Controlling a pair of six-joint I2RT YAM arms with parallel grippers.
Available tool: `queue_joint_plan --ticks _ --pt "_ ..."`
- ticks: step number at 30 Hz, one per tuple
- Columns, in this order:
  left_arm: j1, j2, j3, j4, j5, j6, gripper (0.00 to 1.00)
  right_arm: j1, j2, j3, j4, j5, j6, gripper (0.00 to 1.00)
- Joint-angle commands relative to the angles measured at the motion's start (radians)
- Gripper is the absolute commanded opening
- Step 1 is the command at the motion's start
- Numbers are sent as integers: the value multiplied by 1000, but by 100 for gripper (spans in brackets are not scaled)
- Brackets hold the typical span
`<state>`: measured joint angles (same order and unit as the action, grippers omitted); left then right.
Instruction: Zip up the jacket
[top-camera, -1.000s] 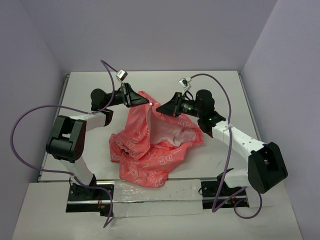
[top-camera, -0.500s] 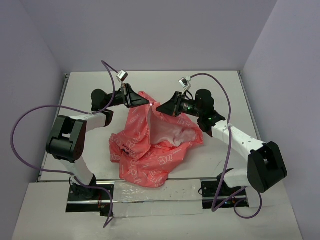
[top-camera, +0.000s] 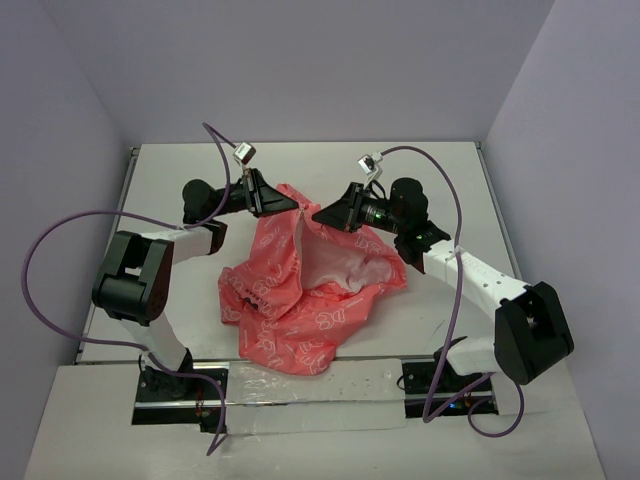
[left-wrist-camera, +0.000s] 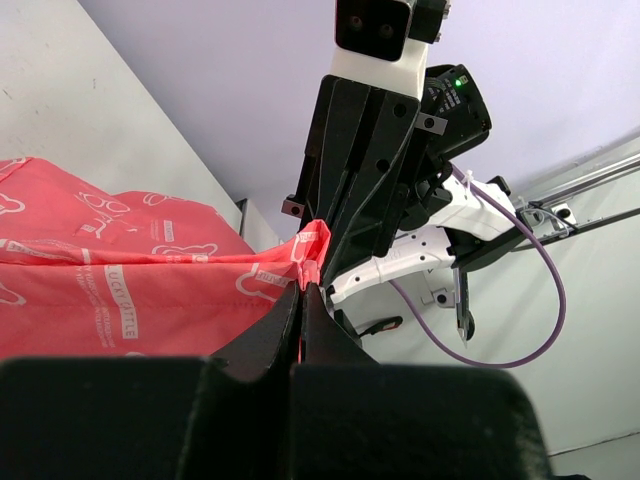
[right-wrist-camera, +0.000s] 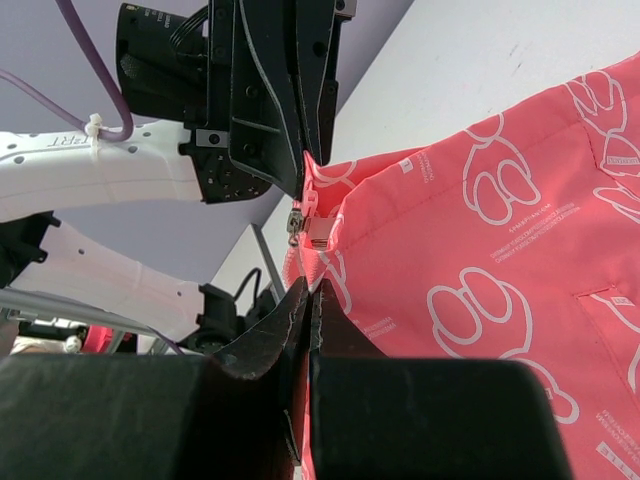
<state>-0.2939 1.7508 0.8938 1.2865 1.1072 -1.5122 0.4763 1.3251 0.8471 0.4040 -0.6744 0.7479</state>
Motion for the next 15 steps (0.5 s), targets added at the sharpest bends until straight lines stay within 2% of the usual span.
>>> queue_joint_plan --ticks 1,10,15 --pt "-5 -16 2 250 -9 17 0 -1 -12 43 59 8 8 0" --pt "-7 -22 -1 242 -9 30 0 -2 -18 36 49 18 12 0" --pt "-13 -47 -12 166 -9 89 0 -2 -21 43 64 27 41 0"
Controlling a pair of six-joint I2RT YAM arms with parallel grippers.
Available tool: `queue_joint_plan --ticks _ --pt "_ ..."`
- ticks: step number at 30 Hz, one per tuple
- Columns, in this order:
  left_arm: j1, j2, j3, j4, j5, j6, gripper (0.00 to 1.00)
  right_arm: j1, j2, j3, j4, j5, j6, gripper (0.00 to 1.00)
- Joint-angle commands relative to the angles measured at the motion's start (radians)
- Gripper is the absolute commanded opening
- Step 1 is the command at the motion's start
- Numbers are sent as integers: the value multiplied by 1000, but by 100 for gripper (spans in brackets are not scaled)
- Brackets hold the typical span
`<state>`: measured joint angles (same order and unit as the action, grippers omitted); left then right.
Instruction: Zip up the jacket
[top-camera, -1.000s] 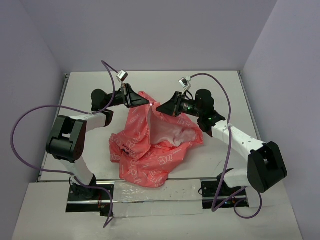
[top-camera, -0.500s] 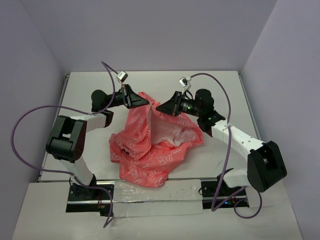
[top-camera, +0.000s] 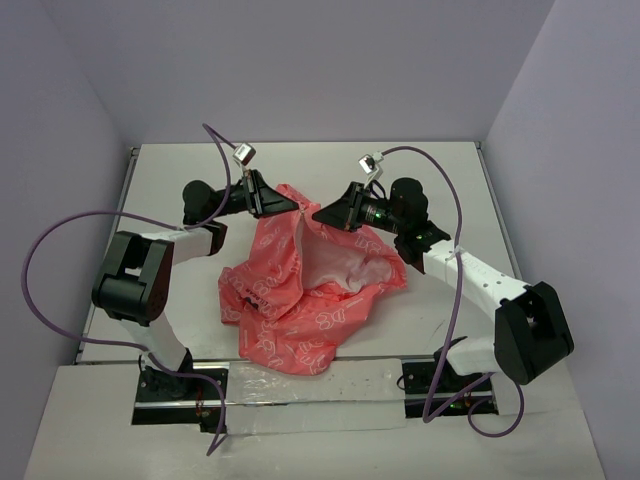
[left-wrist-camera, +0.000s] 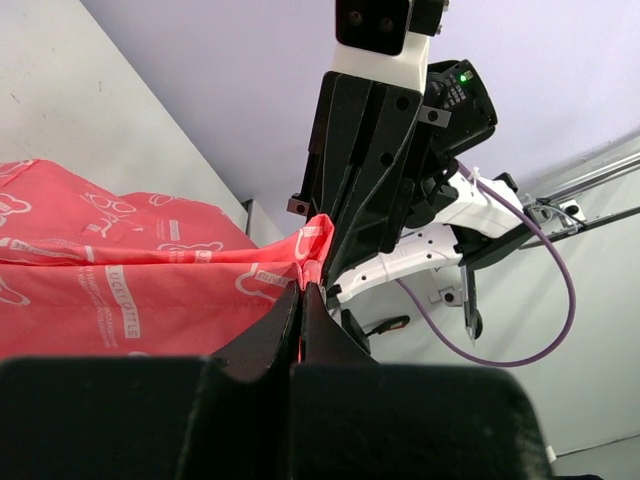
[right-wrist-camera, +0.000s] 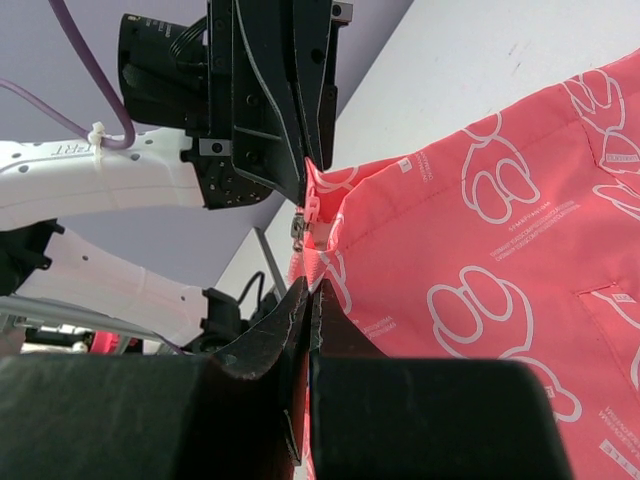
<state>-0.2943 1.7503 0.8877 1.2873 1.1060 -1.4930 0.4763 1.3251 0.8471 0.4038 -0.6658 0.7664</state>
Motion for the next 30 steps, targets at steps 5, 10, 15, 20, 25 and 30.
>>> queue_joint_plan --ticks 5,10,15,20,25,30 --pt "-18 -72 -10 93 -22 136 0 -2 -36 39 66 35 32 0" --pt "-24 -91 -12 45 -42 170 0 -1 -49 22 70 64 39 0" --pt "-32 -95 -18 26 -46 181 0 -1 -70 -18 119 109 63 0" --pt "-38 -97 -37 20 -51 187 0 0 -90 -39 186 126 93 0" --pt "-44 -107 -48 -5 -65 205 0 -1 -93 -28 215 136 110 0" --pt "-52 -136 -62 -31 -91 221 0 -1 -85 -12 184 181 116 0"
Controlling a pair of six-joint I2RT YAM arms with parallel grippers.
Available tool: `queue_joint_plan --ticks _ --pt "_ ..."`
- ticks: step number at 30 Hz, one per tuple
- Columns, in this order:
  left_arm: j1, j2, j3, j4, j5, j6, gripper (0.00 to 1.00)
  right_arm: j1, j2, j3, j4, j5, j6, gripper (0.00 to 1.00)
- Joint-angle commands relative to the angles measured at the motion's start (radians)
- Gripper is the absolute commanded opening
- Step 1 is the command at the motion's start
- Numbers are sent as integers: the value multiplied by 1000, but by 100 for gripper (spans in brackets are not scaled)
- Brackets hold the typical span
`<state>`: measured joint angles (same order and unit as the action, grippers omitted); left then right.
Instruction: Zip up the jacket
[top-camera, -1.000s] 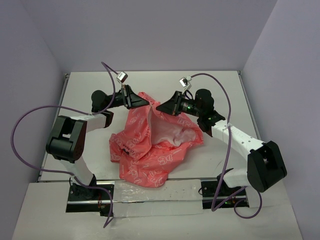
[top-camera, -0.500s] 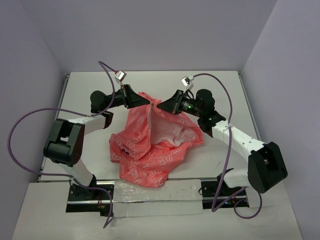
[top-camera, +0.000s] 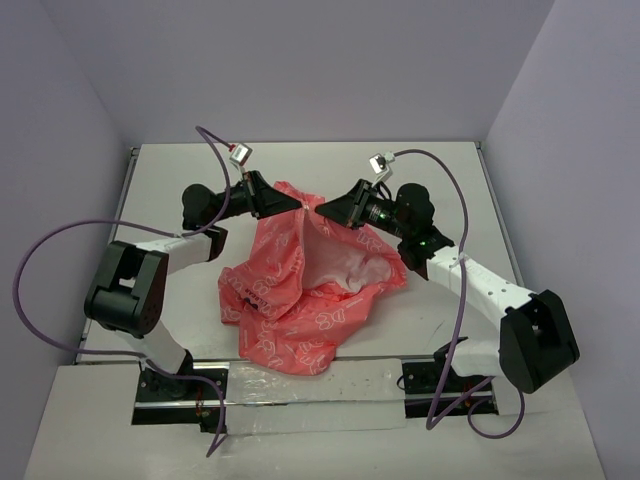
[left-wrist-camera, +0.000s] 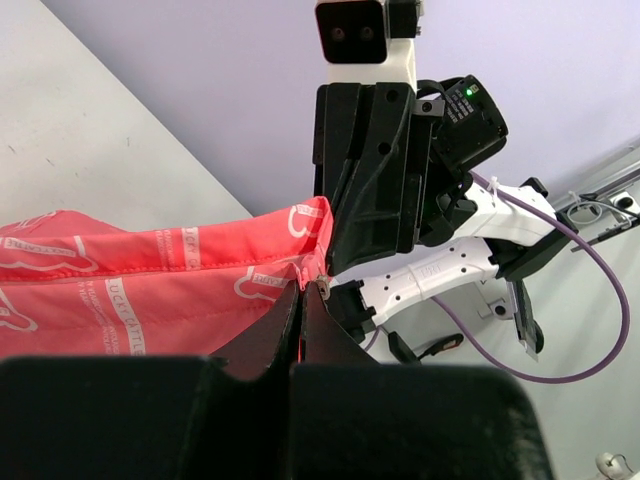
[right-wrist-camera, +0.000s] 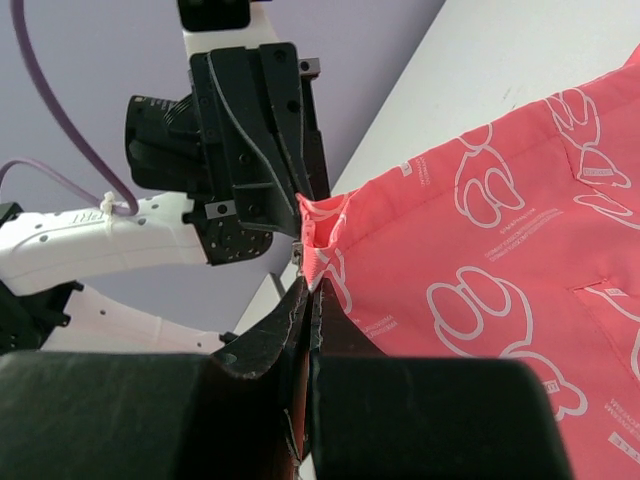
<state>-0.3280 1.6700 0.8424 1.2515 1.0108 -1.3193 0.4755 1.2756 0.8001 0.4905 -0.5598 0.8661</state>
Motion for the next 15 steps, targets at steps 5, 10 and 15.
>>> queue_joint_plan --ticks 5,10,15 --pt "-22 -101 -35 -60 -26 95 0 2 -50 24 78 130 18 0" --pt "-30 -107 -43 -81 -24 111 0 2 -63 6 126 150 35 0" --pt "-40 -105 -54 -101 -24 135 0 2 -64 16 154 152 48 0"
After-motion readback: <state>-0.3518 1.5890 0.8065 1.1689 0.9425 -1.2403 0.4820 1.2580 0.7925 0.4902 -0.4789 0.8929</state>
